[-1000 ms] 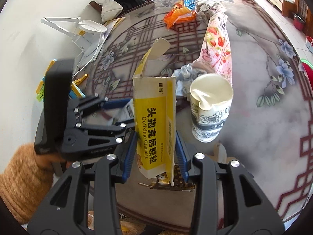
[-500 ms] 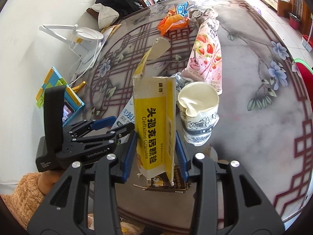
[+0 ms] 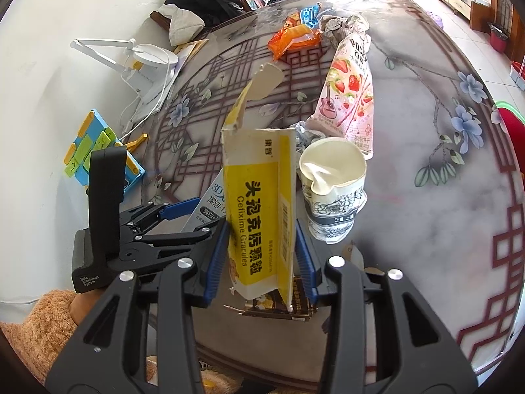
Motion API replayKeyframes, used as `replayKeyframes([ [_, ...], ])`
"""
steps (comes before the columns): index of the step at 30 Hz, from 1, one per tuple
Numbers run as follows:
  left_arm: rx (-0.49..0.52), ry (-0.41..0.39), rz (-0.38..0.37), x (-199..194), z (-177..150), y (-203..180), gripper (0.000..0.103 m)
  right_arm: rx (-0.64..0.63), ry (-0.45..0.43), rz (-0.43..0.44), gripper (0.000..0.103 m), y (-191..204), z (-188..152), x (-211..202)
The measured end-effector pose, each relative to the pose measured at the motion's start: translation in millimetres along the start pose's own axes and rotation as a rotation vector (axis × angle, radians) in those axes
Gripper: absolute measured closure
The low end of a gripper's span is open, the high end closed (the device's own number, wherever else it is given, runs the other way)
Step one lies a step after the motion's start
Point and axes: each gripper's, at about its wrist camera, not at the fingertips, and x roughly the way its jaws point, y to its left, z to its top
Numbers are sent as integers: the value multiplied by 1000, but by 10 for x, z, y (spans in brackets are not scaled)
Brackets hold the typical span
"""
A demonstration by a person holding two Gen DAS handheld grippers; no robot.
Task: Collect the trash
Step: 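Grasp the white toothpaste box with the left tool while right holds the yellow box, then lift both boxes off the table toward the red bin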
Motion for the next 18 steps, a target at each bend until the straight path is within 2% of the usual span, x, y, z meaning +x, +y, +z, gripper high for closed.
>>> replayKeyframes([
  [3, -4, -8, 10, -20, -1, 8, 29, 2, 3, 0, 63, -11, -3, 5],
  [9, -28, 17, 46, 86, -36, 81, 30, 2, 9, 3, 63, -26, -12, 13],
  [10, -33, 21, 53, 103, -44, 95, 33, 2, 9, 3, 63, -25, -14, 14],
  [11, -38, 25, 64, 116, -52, 109, 48, 2, 10, 3, 63, -27, -15, 13],
  [12, -43, 29, 73, 121, -60, 122, 53, 2, 10, 4, 63, -28, -16, 11],
  [15, -73, -37, 114, -8, -44, 154, 56, -4, 9, 9, 63, -27, -11, -11],
  [18, -79, -150, 126, -297, 47, 108, 56, -1, -18, 13, 63, -48, 27, -95],
])
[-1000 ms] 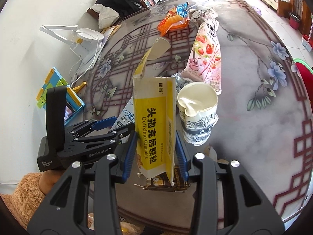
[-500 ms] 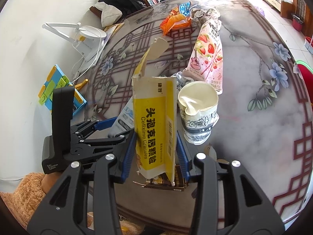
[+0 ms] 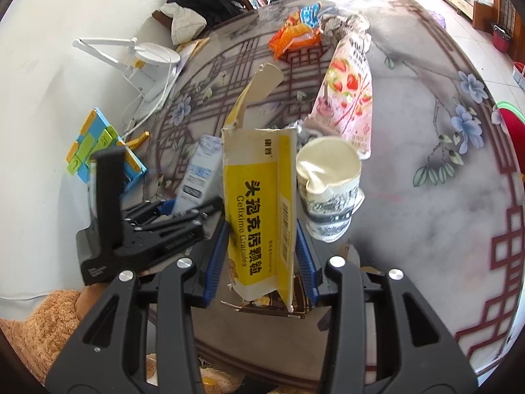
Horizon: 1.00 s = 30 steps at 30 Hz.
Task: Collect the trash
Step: 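Lift both boxes off the table toward the red bin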
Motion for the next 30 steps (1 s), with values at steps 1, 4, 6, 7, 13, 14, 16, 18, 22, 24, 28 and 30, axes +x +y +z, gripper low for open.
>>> replayKeyframes([
  [1, 2, -29, 3, -75, 42, -19, 56, 1, -10, 0, 63, -11, 14, -29],
  [4, 8, -119, 7, -320, 190, -121, 56, 1, -50, -7, 63, -43, 79, -145],
  [6, 25, -169, 35, -434, 278, -221, 56, -4, -71, -12, 63, -55, 127, -213],
  [7, 29, -185, 38, -469, 312, -268, 56, -5, -78, -14, 63, -65, 147, -236],
  [13, 29, -227, -19, -612, 463, -544, 56, -7, -123, -17, 63, -199, 282, -412],
  [14, 28, -230, -25, -617, 477, -589, 56, -8, -128, -22, 63, -226, 296, -431],
  [16, 19, -227, -33, -589, 492, -668, 56, -8, -135, -30, 63, -297, 316, -471],
  [18, 0, -220, -43, -567, 510, -721, 56, 0, -136, -29, 63, -376, 345, -497],
  [22, -22, -212, -48, -520, 584, -832, 56, 7, -135, -29, 63, -534, 433, -533],
  [24, -23, -213, -45, -497, 609, -897, 56, 8, -136, -27, 63, -610, 465, -555],
  [28, -30, -212, -40, -435, 674, -1063, 56, 7, -138, -25, 63, -776, 559, -599],
  [30, -34, -210, -37, -396, 707, -1117, 56, 5, -139, -23, 63, -864, 611, -619],
])
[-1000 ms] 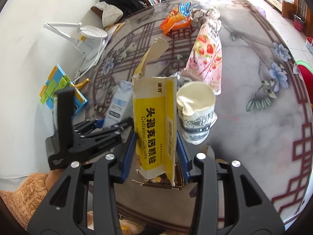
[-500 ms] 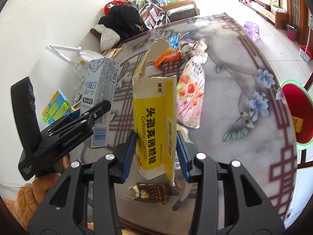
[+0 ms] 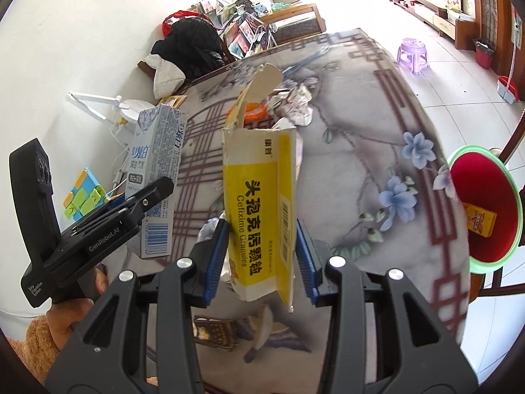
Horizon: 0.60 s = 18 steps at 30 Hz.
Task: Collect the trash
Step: 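Lift both boxes off the table toward the red bin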
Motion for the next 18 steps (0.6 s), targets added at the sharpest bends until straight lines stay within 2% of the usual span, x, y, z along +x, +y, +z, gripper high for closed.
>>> replayKeyframes([
  [8, 12, 8, -3, 127, 92, -323, 56, 9, -7, 0, 63, -326, 182, -17],
  [18, 49, 45, -31, 334, 235, -700, 56, 81, -33, -28, 63, -850, 348, -113],
])
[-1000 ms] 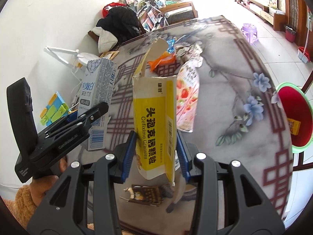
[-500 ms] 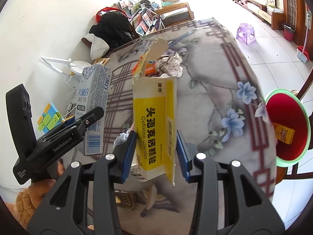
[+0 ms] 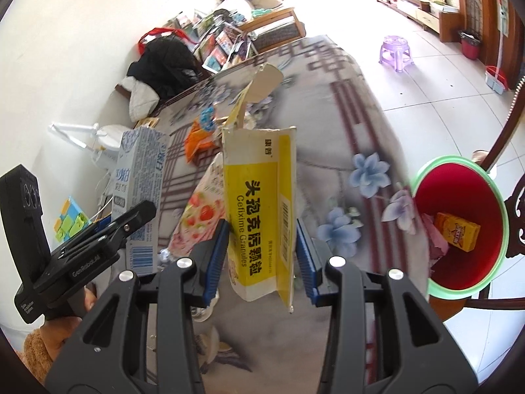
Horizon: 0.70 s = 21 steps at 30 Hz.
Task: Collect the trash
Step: 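Lift both boxes off the table toward the red bin, then carry both boxes to the red bin while right releases the yellow box inside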
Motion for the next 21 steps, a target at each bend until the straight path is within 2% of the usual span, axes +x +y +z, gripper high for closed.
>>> replayKeyframes([
  [10, 104, 47, -71, 250, 62, -530, 56, 82, -34, -73, 63, -543, 71, -132],
  [21, 188, 85, -133, 392, 30, -920, 55, 215, -54, -263, 63, -1380, 103, -265],
])
